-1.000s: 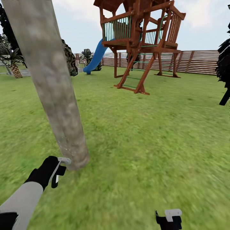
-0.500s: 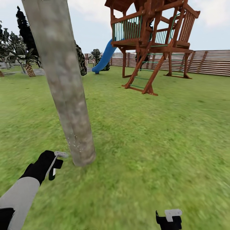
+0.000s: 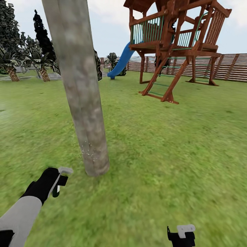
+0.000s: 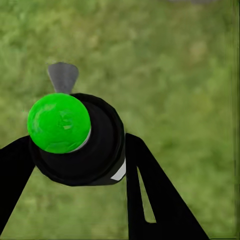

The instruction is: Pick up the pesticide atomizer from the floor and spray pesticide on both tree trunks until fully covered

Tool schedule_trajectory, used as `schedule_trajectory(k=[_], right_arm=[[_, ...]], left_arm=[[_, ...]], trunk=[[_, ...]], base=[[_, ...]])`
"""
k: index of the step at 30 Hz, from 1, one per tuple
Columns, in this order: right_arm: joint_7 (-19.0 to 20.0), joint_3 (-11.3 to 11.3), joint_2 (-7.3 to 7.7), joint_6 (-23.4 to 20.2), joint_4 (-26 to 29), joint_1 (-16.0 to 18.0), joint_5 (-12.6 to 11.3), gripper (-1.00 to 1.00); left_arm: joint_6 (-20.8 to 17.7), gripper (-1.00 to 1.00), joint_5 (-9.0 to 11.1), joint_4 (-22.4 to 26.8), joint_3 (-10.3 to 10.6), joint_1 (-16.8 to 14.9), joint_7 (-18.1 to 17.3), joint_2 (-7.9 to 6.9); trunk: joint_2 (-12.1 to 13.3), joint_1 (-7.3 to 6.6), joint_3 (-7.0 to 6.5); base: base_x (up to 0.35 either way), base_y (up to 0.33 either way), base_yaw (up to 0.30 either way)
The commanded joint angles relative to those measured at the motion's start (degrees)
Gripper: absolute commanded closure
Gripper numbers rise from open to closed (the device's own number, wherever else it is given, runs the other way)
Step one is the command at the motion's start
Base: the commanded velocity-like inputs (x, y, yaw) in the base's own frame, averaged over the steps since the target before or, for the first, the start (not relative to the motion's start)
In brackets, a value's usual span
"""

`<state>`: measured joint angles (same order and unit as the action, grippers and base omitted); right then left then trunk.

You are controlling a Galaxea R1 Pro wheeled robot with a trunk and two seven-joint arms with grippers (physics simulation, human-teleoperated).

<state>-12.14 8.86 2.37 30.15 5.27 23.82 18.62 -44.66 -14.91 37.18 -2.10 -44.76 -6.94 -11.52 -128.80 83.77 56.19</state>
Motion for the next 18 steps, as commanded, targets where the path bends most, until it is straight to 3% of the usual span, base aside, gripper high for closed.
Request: schedule_trajectory(k=[1,4,7,18], right_arm=[[0.0,0.0,0.00,0.0,0.0,0.0,0.0,-1.00],[0.0,-0.1,-0.04,0.0,-0.1,0.0,0.0,-1.00],[0.0,-0.1,-0.08,0.0,-0.1,0.0,0.0,-1.00],[-0.2,-0.1,-0.16,0.0,-0.1,0.0,-0.1,-1.00]], left_arm=[[1.5,1.00,0.3,-0.1,0.0,2.3,-0.1,0.40],[6.3,1.00,0.7,-0.1,0.1,4.3,0.1,1.44],[7.1,1.00,0.5,0.0,0.3,4.6,0.1,2.08],[7.1,1.00,0.5,0.2,0.2,4.6,0.1,2.17]], trunk=[[0.0,0.00,0.00],[0.0,0.00,0.00],[0.0,0.00,0.00],[0.0,0.00,0.00]], base=[[0.000,0.000,0.000],[0.130,-0.088,0.000],[0.225,-0.157,0.000],[0.280,-0.145,0.020]])
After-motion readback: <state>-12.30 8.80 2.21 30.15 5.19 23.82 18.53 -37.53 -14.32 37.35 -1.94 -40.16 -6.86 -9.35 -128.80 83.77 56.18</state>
